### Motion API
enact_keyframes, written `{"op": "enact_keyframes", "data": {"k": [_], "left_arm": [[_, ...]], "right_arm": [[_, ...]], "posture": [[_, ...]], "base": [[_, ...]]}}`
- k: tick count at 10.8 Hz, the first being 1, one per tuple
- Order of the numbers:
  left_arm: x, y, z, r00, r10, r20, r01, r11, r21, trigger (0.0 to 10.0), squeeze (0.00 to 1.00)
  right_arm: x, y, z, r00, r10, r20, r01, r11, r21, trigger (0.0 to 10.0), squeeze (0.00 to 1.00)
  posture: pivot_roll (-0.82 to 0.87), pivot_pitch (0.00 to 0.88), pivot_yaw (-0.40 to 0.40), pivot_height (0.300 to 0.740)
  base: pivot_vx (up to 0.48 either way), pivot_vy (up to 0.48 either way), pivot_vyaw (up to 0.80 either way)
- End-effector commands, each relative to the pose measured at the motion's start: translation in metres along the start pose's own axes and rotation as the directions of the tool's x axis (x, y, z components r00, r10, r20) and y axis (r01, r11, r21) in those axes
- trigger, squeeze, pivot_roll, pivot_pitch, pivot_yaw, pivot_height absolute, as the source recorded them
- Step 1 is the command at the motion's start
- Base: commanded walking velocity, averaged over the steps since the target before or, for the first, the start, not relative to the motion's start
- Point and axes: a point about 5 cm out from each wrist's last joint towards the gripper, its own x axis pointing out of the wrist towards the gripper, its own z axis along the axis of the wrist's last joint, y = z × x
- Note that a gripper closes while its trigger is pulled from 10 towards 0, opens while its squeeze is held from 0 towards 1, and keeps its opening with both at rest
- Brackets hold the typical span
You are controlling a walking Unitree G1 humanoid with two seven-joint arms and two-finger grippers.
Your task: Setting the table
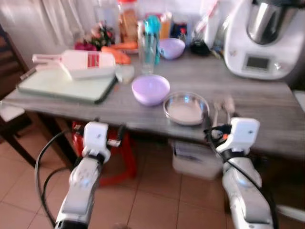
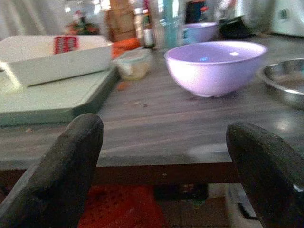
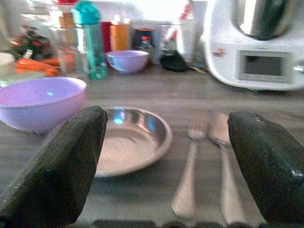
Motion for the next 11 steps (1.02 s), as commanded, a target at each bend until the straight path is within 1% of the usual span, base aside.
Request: {"op": "enact_keyframes", "data": {"k": [1, 5, 8, 10, 11], "left_arm": [[0.000, 0.002, 0.000, 1.000, 0.005, -0.003, -0.004, 1.000, 0.012, 10.0, 0.00], [-0.001, 0.002, -0.002, 1.000, -0.001, -0.006, 0.001, 1.000, 0.017, 10.0, 0.00], [-0.001, -0.002, -0.003, 1.000, -0.019, -0.005, 0.019, 1.000, 0.017, 10.0, 0.00], [0.000, -0.006, -0.001, 0.996, -0.083, 0.025, 0.083, 0.997, -0.004, 10.0, 0.00], [0.001, -0.009, 0.001, 0.995, -0.092, 0.033, 0.091, 0.996, 0.006, 10.0, 0.00]], "right_arm": [[0.002, 0.001, 0.004, 1.000, -0.002, 0.018, 0.002, 1.000, -0.005, 10.0, 0.00], [0.003, 0.000, 0.003, 1.000, -0.005, 0.019, 0.005, 1.000, -0.010, 10.0, 0.00], [0.003, -0.002, 0.002, 1.000, -0.012, 0.014, 0.013, 1.000, -0.016, 10.0, 0.00], [0.002, -0.002, 0.001, 1.000, -0.017, 0.009, 0.017, 1.000, -0.018, 10.0, 0.00], [0.002, -0.001, 0.001, 1.000, -0.018, 0.007, 0.018, 1.000, -0.018, 10.0, 0.00]], "posture": [[0.00, 0.000, -0.001, 0.740], [0.00, 0.000, -0.004, 0.740], [0.00, 0.000, -0.004, 0.740], [-0.01, 0.001, 0.001, 0.740], [-0.01, 0.002, 0.003, 0.740]], "base": [[-0.292, 0.000, 0.00], [-0.283, 0.000, 0.00], [-0.274, 0.000, 0.00], [0.000, 0.000, 0.00], [0.000, 0.000, 0.00]]}}
